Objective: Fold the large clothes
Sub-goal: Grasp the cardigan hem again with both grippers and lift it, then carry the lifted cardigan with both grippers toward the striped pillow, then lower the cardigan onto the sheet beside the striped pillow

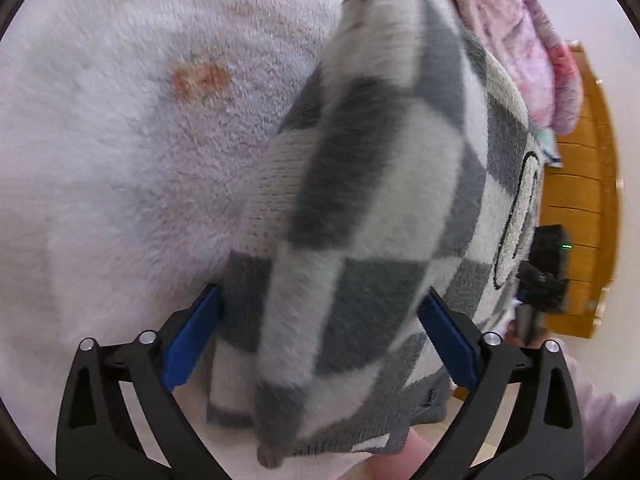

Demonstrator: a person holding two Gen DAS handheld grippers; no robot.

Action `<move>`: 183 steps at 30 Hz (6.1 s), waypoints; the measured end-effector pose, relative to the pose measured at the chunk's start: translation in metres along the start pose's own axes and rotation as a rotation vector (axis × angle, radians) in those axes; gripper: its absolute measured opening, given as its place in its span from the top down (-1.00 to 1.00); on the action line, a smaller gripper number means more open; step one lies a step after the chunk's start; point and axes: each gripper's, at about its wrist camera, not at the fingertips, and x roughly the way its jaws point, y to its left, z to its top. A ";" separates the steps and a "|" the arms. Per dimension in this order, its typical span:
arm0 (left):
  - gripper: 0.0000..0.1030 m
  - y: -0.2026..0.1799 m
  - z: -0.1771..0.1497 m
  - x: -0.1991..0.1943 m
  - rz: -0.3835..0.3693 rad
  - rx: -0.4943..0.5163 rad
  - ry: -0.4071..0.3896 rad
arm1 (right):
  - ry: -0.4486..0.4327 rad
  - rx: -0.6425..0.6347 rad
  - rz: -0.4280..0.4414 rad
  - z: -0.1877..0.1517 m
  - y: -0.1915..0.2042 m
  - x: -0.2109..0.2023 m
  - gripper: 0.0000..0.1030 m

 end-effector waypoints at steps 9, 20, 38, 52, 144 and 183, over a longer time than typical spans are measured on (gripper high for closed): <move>-0.91 0.039 0.016 0.020 -0.395 -0.053 0.082 | 0.034 -0.003 0.116 0.004 -0.008 0.011 -0.89; -0.91 -0.011 0.013 0.060 -0.241 -0.036 0.182 | 0.187 0.009 -0.046 -0.011 0.015 0.054 -0.89; -0.05 -0.113 -0.071 -0.019 0.023 0.164 -0.062 | 0.061 -0.019 -0.159 -0.071 0.113 -0.024 -0.26; 0.02 -0.238 -0.143 -0.149 0.069 0.261 -0.145 | -0.006 -0.095 -0.237 -0.148 0.228 -0.134 -0.25; 0.01 -0.774 0.009 0.362 0.277 0.424 -0.179 | -0.222 -0.094 -0.167 -0.092 -0.106 -0.671 -0.25; 0.45 -0.712 0.013 0.417 0.405 0.369 -0.167 | -0.281 -0.200 -0.952 -0.143 -0.068 -0.650 0.03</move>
